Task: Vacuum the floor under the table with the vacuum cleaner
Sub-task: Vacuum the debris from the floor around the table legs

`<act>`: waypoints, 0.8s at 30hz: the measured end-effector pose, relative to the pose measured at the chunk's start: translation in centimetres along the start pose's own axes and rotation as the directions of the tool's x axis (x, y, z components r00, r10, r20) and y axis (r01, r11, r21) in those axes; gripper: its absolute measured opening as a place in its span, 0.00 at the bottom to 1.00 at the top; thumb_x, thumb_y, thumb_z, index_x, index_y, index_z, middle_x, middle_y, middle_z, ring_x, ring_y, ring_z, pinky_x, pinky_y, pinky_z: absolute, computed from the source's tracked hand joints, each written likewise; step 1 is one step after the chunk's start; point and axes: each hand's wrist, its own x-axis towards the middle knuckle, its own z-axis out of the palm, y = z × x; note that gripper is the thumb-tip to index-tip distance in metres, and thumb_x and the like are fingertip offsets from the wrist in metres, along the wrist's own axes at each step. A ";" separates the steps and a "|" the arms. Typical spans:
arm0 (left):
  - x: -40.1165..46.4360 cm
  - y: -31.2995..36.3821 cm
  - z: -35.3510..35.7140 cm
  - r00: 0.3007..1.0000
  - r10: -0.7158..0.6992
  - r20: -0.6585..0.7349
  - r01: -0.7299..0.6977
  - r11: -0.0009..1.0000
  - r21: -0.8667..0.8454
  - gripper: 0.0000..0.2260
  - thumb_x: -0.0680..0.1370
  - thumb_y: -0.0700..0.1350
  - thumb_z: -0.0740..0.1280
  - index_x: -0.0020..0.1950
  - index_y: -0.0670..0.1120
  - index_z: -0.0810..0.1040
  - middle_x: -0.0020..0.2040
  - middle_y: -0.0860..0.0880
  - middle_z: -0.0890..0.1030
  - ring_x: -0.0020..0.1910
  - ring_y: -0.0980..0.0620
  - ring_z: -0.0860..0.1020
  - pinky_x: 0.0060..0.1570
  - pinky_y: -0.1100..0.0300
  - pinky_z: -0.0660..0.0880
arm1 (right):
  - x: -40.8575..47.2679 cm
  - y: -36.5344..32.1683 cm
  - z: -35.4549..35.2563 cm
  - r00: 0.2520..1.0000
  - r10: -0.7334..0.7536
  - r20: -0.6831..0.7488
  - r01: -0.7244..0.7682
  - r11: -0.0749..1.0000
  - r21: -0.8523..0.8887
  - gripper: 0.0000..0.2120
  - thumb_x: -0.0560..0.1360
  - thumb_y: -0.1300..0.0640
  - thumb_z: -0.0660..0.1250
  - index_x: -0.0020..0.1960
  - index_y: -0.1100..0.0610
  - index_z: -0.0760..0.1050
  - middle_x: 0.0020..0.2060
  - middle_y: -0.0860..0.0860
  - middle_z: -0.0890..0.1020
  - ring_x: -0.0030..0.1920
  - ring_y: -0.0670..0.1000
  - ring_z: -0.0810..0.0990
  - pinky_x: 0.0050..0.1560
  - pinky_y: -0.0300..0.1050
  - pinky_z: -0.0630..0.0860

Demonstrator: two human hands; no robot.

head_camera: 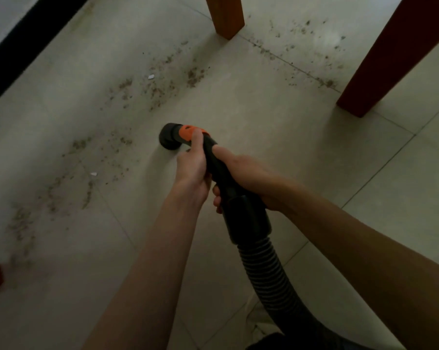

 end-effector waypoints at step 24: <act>-4.6 -0.9 8.4 0.944 -0.017 0.329 0.031 0.999 -0.036 0.17 0.80 0.51 0.62 0.43 0.37 0.74 0.34 0.44 0.75 0.32 0.48 0.75 0.40 0.54 0.73 | -7.1 -0.8 -5.4 0.942 -0.103 -0.320 0.081 0.993 -0.082 0.23 0.81 0.43 0.54 0.43 0.62 0.73 0.25 0.53 0.76 0.24 0.50 0.78 0.27 0.43 0.77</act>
